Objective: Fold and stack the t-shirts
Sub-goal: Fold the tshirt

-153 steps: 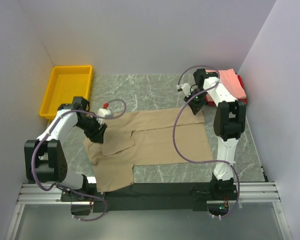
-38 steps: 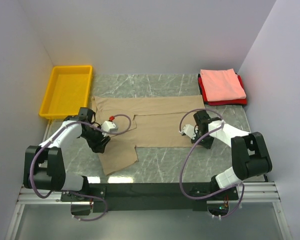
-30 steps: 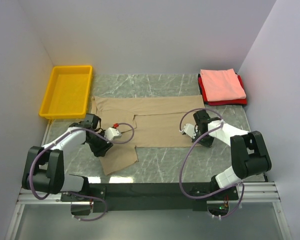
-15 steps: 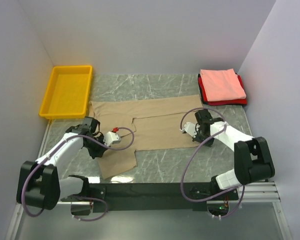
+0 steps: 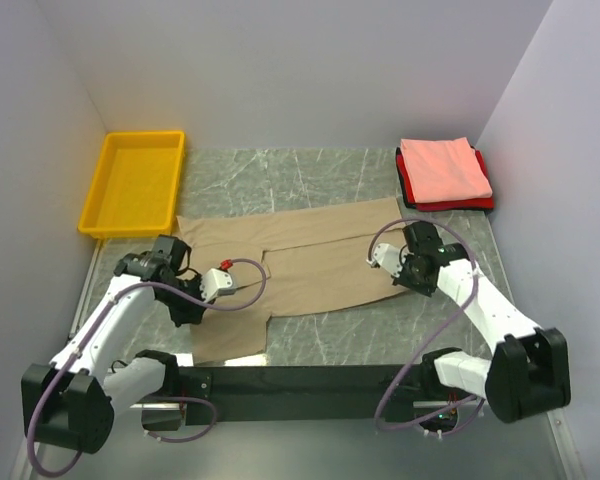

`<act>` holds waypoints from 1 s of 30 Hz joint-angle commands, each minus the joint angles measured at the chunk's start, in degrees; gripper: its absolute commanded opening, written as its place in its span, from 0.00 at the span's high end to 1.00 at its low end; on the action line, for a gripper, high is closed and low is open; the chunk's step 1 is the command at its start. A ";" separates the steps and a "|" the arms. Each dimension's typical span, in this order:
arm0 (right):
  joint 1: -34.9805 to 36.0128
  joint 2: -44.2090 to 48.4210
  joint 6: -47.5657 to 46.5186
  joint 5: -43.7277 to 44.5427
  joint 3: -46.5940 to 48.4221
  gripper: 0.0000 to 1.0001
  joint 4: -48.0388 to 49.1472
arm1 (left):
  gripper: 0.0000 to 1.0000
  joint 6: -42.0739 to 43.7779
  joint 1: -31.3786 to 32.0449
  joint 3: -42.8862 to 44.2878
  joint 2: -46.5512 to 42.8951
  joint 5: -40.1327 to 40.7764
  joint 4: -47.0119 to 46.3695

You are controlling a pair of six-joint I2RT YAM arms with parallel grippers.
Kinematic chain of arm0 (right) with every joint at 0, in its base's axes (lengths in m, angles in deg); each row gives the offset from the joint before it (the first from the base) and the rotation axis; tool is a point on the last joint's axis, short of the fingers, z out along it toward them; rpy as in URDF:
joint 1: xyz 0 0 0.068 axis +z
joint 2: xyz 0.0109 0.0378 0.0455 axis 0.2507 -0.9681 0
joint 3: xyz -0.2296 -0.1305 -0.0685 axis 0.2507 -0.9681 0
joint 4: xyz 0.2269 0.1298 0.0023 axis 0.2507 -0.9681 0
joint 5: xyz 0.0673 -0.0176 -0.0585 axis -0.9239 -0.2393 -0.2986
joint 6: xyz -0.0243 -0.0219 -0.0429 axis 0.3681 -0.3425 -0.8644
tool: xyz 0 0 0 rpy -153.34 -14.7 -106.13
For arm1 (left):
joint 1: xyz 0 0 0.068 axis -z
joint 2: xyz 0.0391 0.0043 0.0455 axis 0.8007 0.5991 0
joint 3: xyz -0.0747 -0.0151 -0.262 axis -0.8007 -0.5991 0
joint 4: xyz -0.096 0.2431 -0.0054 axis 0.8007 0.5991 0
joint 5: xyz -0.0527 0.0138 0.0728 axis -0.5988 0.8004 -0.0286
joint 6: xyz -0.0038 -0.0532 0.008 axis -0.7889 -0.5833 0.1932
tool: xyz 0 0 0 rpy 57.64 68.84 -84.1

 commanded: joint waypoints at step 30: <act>-7.22 -30.51 -7.93 -2.41 33.87 1.00 -1.38 | 0.99 -4.74 -12.83 30.47 27.72 -7.65 -1.91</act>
